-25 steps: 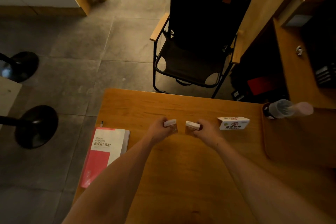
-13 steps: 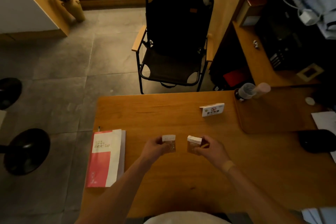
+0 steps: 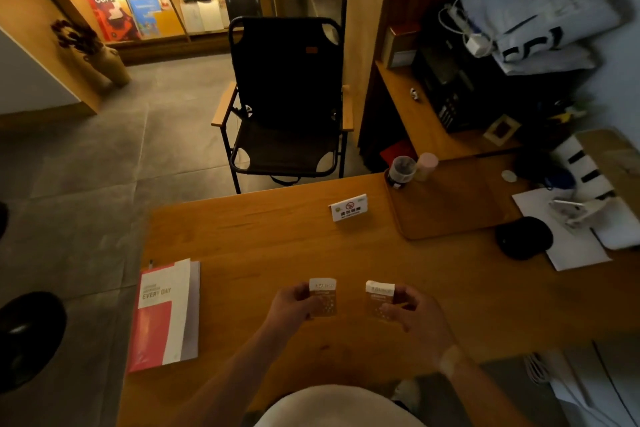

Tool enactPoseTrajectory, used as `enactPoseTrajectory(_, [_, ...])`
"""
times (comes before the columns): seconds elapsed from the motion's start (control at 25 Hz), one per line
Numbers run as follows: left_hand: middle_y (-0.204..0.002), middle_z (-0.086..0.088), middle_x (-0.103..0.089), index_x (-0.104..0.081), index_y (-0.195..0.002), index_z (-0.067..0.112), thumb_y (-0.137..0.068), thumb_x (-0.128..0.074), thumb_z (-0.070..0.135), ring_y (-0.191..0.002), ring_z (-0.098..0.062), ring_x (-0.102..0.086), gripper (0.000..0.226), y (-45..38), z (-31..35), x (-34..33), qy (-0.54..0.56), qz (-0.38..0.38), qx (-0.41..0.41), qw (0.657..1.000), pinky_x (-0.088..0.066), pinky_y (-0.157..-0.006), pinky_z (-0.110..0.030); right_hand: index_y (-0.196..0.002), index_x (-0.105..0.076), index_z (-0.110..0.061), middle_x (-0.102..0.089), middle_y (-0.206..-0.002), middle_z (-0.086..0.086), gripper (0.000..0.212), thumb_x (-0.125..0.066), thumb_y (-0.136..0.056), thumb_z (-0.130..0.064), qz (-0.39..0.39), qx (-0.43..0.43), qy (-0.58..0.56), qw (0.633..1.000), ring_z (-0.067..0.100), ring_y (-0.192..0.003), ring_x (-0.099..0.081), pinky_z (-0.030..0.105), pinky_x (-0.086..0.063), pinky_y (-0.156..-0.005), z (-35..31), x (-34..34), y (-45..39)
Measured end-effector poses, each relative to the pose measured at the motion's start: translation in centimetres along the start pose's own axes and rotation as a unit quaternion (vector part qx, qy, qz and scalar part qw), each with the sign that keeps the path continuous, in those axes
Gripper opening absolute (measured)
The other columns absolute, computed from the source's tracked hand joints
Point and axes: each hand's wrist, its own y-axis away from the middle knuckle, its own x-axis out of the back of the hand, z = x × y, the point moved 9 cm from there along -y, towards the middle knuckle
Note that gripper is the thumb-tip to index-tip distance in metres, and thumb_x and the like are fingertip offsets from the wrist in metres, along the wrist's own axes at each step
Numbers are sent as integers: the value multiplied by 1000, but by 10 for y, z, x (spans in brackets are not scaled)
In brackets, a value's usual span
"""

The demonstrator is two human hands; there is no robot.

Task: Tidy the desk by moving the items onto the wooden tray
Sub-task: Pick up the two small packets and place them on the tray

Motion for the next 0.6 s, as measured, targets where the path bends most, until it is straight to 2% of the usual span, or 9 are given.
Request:
enactPoseTrajectory(0.12, [-99, 9, -70, -64, -108, 26, -94, -61, 11, -89, -10, -68, 21, 14, 6, -44, -6, -6, -14, 1000, -54, -71, -24, -117, -62, -23, -69, -113, -3, 32, -70, -86, -17, 11, 6, -6, 1000, 15, -104, -66, 30, -58, -87, 14, 43, 18])
enactPoseTrajectory(0.24, [-97, 7, -71, -65, -107, 22, -93, -62, 10, -86, -10, -68, 18, 30, 15, -94, -15, -14, -25, 999, -53, -68, -22, -113, -62, -26, -69, -111, -5, 31, -72, -84, -20, 25, 21, -8, 999, 16, -104, -66, 34, -57, -91, 28, 90, 39])
enactPoseTrajectory(0.32, [-98, 2, -71, -65, -102, 19, -91, -66, 10, -87, -14, -68, 15, 37, 16, -127, -6, -15, -18, 1000, -53, -67, -24, -111, -62, -27, -69, -111, -5, 29, -72, -84, -19, 32, 31, -21, 999, 14, -103, -66, 29, -57, -88, 40, 121, 53])
enactPoseTrajectory(0.4, [-102, -2, -70, -64, -100, 17, -88, -69, 9, -90, -18, -68, 15, 44, 17, -162, -4, -19, -14, 1000, -52, -67, -26, -107, -62, -29, -69, -109, -8, 27, -71, -85, -18, 35, 38, -42, 998, 9, -101, -67, 20, -57, -78, 52, 151, 68])
enactPoseTrajectory(0.48, [-103, -2, -70, -64, -101, 17, -88, -69, 9, -92, -20, -68, 16, 49, 17, -193, -8, -23, -12, 1000, -52, -68, -27, -105, -62, -31, -70, -107, -10, 27, -72, -85, -17, 43, 41, -50, 997, 4, -95, -68, 13, -54, -68, 66, 180, 83])
enactPoseTrajectory(0.6, [-100, -1, -71, -65, -98, 20, -88, -68, 9, -90, -20, -68, 14, 58, 21, -236, -19, -31, -22, 999, -52, -69, -28, -105, -63, -33, -69, -106, -15, 26, -72, -85, -18, 72, 40, -47, 996, -4, -90, -67, 8, -50, -63, 87, 219, 102])
